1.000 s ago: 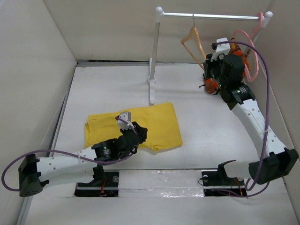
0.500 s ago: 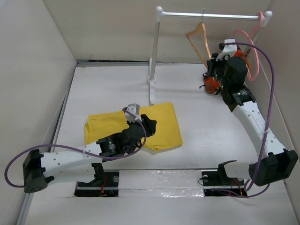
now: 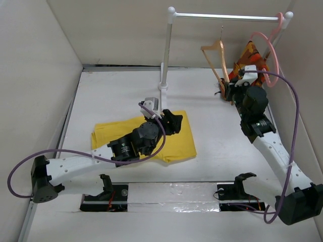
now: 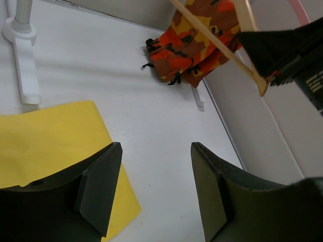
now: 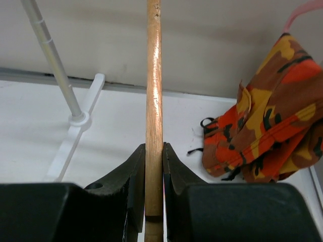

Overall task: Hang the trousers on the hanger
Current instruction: Pick up the hanger from the clothesline, then place the trousers on the hanger.

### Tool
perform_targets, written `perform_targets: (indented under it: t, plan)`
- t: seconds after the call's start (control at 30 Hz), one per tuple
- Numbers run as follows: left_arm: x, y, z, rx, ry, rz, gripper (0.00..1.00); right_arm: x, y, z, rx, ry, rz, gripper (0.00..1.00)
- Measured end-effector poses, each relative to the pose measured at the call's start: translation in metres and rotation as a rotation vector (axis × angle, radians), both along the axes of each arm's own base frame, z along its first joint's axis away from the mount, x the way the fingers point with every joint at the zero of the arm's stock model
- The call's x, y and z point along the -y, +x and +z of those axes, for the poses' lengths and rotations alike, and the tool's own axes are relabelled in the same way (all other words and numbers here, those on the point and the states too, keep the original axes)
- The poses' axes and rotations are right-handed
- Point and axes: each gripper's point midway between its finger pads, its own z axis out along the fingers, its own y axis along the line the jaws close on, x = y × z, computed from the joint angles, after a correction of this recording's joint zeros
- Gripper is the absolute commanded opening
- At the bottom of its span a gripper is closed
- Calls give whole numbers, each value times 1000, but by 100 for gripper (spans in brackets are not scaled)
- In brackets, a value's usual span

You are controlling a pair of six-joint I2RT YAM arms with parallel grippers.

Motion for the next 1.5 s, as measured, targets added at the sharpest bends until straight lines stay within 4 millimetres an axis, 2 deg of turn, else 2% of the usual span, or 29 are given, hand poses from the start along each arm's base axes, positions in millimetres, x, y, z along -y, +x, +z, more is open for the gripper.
perform_targets:
  t: [0.13,0.3,0.4,0.5,0.57,0.67,0.8,0.97,1.1,1.2,1.3,1.33,1.37,1.43,1.5]
  plan:
    - [19,10,12,20,25,-1,57,-1,-27,-33,-31,18,11,0]
    - [53,37,23,14,34,-8,61,-6,-55,-79,-83,13,32,0]
    - [77,66,19,-16,42,-32,60,-13,-69,-112,-133,8,52,0]
    - [100,93,4,-52,59,-50,60,-21,-85,-151,-200,-4,78,0]
    - [115,107,-11,-76,81,-57,60,-26,-93,-168,-233,-13,90,0]
    - [134,119,-34,-111,124,-67,60,-32,-99,-175,-242,-10,96,0]
    - [155,138,-58,-155,166,-69,60,-36,-103,-171,-226,3,96,0]
    - [159,158,-90,-205,212,-43,56,-42,-108,-178,-242,-2,96,0]
    - [160,166,-103,-223,240,-18,49,-45,-110,-181,-245,-8,98,0]
    - [158,167,-108,-232,253,-11,42,-46,-112,-186,-254,-10,96,0]
    - [159,167,-108,-233,250,-8,27,-50,-113,-191,-270,-13,98,0]
    - [159,166,-109,-238,245,-7,16,-52,-114,-194,-277,-14,98,0]
    - [160,165,-110,-245,235,-4,11,-53,-115,-196,-285,-15,97,0]
    - [161,162,-113,-261,217,3,0,-53,-118,-204,-305,-32,85,7]
    - [161,158,-120,-262,221,-5,0,-51,-121,-210,-327,-45,70,33]
